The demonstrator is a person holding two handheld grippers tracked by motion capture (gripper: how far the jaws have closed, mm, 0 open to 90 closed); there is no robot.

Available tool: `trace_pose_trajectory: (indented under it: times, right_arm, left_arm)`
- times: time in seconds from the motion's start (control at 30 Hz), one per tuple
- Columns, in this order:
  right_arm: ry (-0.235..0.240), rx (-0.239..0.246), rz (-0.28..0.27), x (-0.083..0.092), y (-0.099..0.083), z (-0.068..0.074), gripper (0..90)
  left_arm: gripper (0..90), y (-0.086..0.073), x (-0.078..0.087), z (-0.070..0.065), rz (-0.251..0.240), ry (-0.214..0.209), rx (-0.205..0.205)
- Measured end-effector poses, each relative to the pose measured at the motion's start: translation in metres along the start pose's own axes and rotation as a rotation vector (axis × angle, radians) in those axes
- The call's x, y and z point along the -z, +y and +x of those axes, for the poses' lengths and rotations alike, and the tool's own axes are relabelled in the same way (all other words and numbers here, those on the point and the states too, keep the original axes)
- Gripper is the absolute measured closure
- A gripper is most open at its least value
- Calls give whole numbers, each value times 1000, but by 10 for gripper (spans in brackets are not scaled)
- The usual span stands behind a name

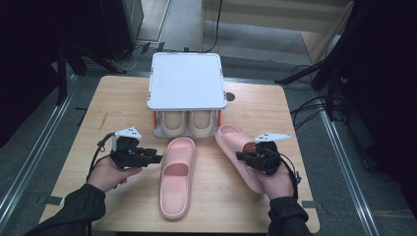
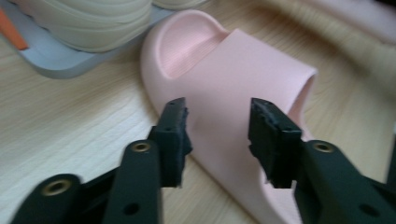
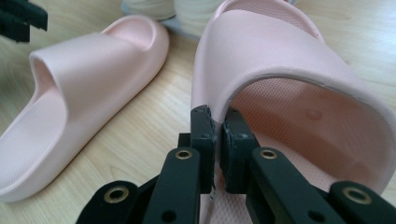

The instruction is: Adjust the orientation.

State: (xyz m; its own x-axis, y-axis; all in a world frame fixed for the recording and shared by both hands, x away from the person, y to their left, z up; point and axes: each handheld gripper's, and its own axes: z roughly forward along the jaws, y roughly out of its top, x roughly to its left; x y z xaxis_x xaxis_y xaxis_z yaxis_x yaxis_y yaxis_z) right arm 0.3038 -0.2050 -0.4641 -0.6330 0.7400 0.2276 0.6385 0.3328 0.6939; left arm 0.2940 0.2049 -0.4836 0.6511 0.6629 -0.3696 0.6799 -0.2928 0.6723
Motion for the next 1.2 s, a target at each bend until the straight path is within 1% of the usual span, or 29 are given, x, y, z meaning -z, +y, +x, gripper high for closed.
trace_pose_trajectory:
  times: [0.07,0.1,0.17,0.2,0.33,0.37,0.4,0.43,0.53,0.57,0.6,0.63,0.7,0.83,0.93,1.07,1.1,1.17,1.2]
  right_arm:
    - [-1,18,9,-6,-3,7,859]
    - [0,21,14,-9,-3,9,859]
    - [-1,26,34,-14,-5,15,859]
    - [1,41,41,-16,-6,18,859]
    - [3,61,70,-24,-10,29,859]
    - [0,70,79,-26,-11,31,859]
    - [-14,87,83,-28,-12,35,859]
    - [-25,92,84,-29,-13,37,859]
    - [-28,100,92,-33,-14,42,859]
    - [-26,102,92,-34,-15,44,858]
    - [-25,98,100,-36,-15,48,858]
    - [-26,110,98,-37,-16,49,856]
    - [-39,116,108,-40,-17,55,853]
    - [-50,120,114,-46,-19,60,839]
    - [-50,106,115,-50,-19,63,825]
    - [-28,90,100,-54,-19,64,804]
    - [-19,91,92,-55,-19,64,797]
    - [3,78,80,-55,-19,62,766]
    - [22,69,68,-54,-18,60,750]
  left_arm:
    - [632,1,-1,0,-5,-5,-18]
    - [639,2,-2,0,-5,-12,-19]
    - [645,3,-4,0,-2,-12,-30]
    - [647,3,-4,0,-1,-13,-33]
    - [643,5,-6,1,-1,-13,-32]
    - [639,6,-7,1,2,-12,-34]
    - [629,6,-8,1,0,-10,-40]
    - [624,6,-8,1,-1,-8,-45]
    - [623,8,-11,0,-1,-11,-54]
    - [623,8,-12,0,3,-14,-65]
    - [623,9,-12,-1,4,-14,-64]
    - [623,9,-13,-1,10,-13,-69]
    - [620,10,-13,0,6,-18,-66]
    - [615,10,-14,0,8,-17,-68]
    - [614,10,-14,-1,8,-18,-69]
    - [605,10,-15,-1,19,-11,-75]
    - [605,10,-15,-1,17,-13,-70]
    - [606,10,-14,-2,15,-11,-75]
    - [606,10,-14,-2,14,-12,-73]
